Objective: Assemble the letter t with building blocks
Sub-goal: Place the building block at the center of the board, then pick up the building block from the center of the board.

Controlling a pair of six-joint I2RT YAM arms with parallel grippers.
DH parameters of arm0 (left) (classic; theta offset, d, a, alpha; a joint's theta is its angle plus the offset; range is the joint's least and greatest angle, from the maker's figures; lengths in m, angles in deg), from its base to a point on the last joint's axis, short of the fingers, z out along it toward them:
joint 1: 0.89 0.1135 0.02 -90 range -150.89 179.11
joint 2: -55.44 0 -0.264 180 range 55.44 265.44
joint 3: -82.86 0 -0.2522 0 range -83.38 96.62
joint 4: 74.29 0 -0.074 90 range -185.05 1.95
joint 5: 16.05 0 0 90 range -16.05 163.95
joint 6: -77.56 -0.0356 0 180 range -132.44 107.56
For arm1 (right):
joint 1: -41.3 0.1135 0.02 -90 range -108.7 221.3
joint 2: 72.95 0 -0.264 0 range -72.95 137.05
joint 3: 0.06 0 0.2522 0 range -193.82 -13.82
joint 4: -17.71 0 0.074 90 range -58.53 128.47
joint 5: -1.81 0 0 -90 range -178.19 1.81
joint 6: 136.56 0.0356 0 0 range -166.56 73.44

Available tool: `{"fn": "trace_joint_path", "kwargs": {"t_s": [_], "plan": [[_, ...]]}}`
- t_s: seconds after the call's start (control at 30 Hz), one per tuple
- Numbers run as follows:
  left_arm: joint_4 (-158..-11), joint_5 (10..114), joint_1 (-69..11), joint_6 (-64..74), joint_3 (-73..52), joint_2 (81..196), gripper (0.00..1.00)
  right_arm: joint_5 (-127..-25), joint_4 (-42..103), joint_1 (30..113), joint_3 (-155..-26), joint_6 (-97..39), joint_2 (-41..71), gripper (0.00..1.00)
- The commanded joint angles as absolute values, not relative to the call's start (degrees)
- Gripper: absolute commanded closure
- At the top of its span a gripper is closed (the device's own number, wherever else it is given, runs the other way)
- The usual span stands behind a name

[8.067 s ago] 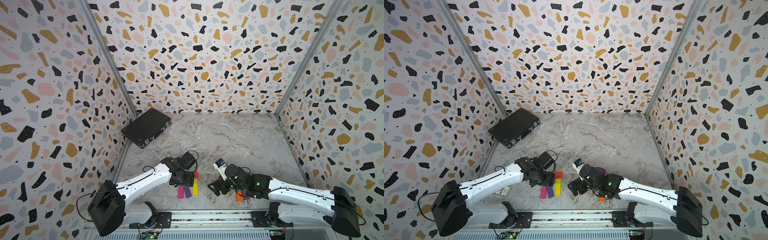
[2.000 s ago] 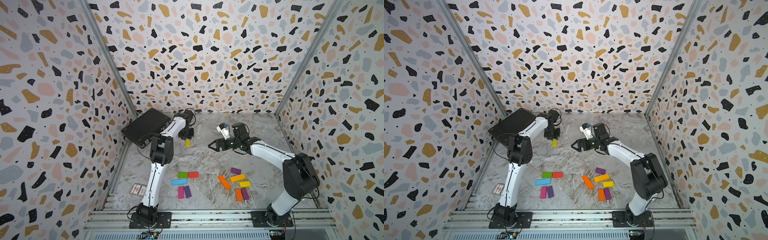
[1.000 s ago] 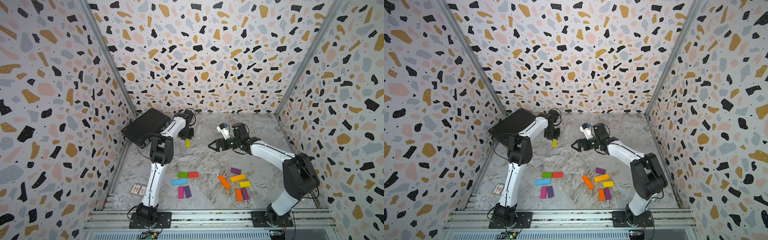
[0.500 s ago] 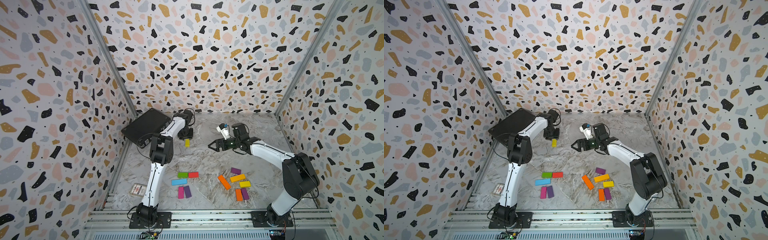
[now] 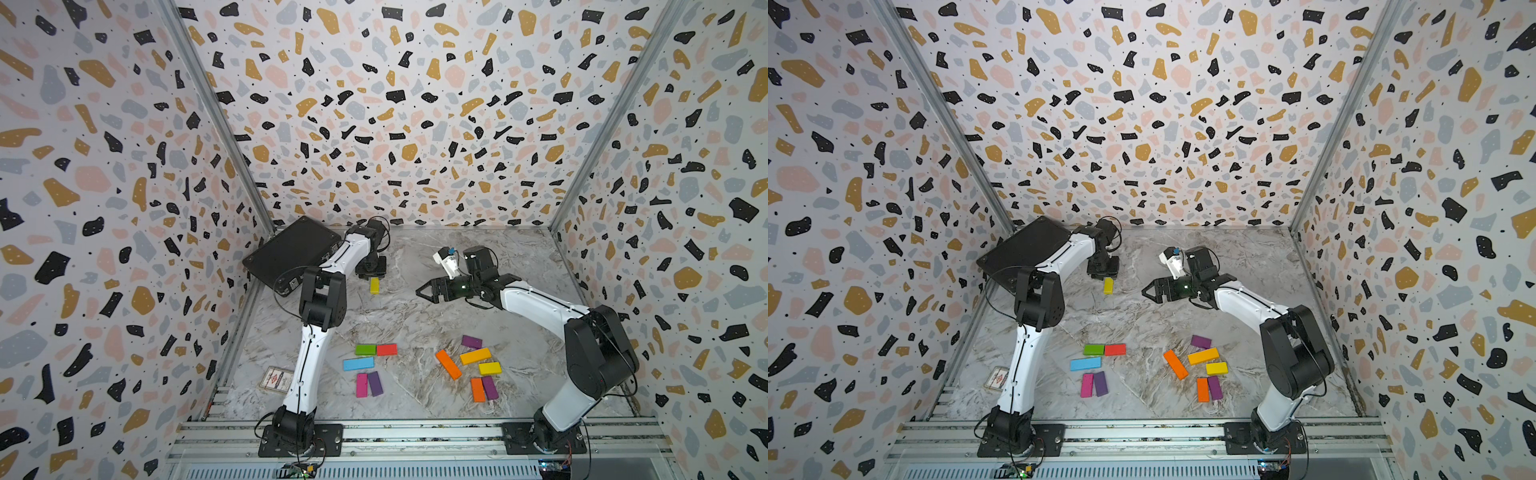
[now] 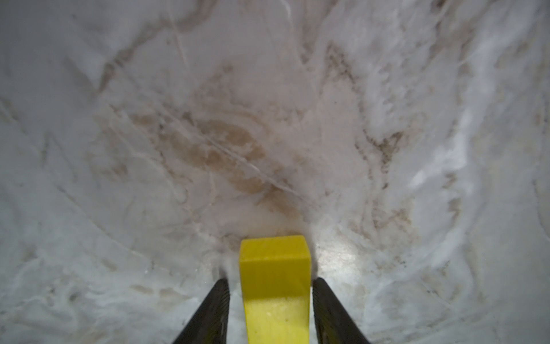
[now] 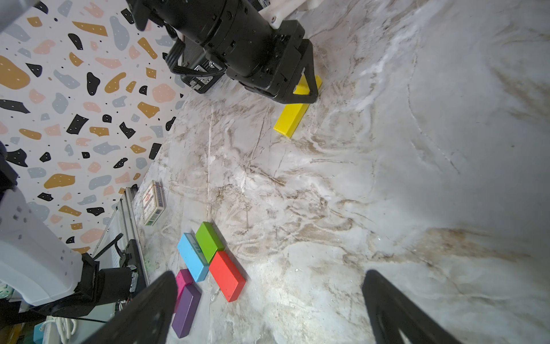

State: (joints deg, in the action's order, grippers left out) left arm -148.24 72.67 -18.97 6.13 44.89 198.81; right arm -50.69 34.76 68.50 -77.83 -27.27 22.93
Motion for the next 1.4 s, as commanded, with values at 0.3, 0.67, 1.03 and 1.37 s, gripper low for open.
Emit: {"fn": "trace_joint_path", "kwargs": {"t_s": [0.3, 0.67, 1.03, 1.37], "plan": [[-149.0, 71.2, -18.8, 4.4, 39.3, 189.6, 0.52, -50.6, 34.3, 68.3, -75.3, -26.0, 18.7, 0.01], [-148.0, 72.9, -21.2, 3.1, 16.1, 167.5, 0.52, -54.8, 38.2, 71.1, -69.5, -25.8, 8.4, 0.02], [-145.5, 70.7, -26.2, 6.5, -9.6, 145.1, 0.49, -61.6, 37.2, 81.8, -61.1, -20.2, -2.0, 0.02], [-138.0, 72.5, -33.5, 14.9, -24.2, 141.1, 0.46, -66.4, 36.4, 88.4, -54.1, -16.2, -9.0, 0.03]]}}
